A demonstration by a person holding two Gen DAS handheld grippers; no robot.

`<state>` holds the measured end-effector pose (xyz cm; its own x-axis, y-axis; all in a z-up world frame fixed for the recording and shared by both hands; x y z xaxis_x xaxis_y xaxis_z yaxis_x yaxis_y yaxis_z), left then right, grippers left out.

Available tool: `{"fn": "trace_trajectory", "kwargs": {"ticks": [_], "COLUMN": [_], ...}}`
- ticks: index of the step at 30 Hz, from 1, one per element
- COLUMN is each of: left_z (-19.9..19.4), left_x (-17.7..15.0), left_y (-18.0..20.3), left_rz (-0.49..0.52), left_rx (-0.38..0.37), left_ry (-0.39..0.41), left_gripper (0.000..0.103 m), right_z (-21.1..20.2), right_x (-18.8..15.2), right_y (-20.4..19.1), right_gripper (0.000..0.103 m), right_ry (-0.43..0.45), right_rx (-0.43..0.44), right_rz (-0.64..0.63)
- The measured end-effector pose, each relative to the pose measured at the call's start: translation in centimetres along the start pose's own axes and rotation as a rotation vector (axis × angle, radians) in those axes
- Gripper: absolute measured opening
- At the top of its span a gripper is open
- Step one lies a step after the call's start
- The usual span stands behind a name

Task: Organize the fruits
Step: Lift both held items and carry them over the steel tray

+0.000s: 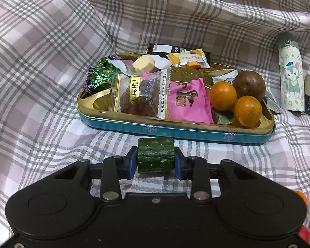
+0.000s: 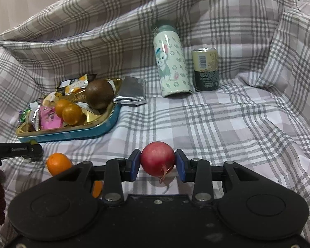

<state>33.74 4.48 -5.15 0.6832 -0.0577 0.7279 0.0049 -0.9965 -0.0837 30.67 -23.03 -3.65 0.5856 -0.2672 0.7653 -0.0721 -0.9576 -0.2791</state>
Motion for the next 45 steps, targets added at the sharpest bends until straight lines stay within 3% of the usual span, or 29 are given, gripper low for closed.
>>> {"fn": "trace_trajectory", "kwargs": {"ticks": [14, 27, 36, 38, 42, 45], "left_z": [-1.8, -5.0, -8.8, -9.9, -12.3, -15.1], "left_x": [0.4, 0.2, 1.6, 2.3, 3.7, 4.0], "left_y": [1.2, 3.3, 2.5, 1.6, 0.0, -1.0], "left_rz": [0.041, 0.136, 0.108, 0.072, 0.062, 0.057], "left_rx": [-0.004, 0.011, 0.031, 0.033, 0.108, 0.101], "left_ry": [0.081, 0.209, 0.305, 0.301, 0.284, 0.263], "left_gripper": [0.044, 0.044, 0.044, 0.044, 0.044, 0.044], "right_z": [-0.9, -1.9, -4.1, -4.7, -6.2, -8.6], "right_x": [0.2, -0.3, -0.6, -0.4, 0.6, 1.2], "right_y": [-0.3, -1.9, -2.9, -3.2, -3.8, -4.2], "right_gripper": [0.038, 0.038, 0.038, 0.038, 0.038, 0.038], "right_ry": [0.026, 0.056, 0.112, 0.121, 0.119, 0.125], "right_rx": [0.027, 0.056, 0.115, 0.129, 0.136, 0.172], "right_rz": [0.006, -0.033, -0.070, -0.070, -0.043, -0.027]}}
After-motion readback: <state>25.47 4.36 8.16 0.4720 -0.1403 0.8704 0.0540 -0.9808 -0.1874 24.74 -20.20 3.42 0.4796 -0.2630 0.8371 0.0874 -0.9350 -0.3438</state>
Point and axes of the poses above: each gripper's, at about its wrist camera, not at the fingertips, and z roughly the way its jaws point, y to its right, x to its top, the point moved 4 cm from there along z, roughly the way its jaws point, and after that the axes turned 9 degrees about z, right-handed, at the moved point
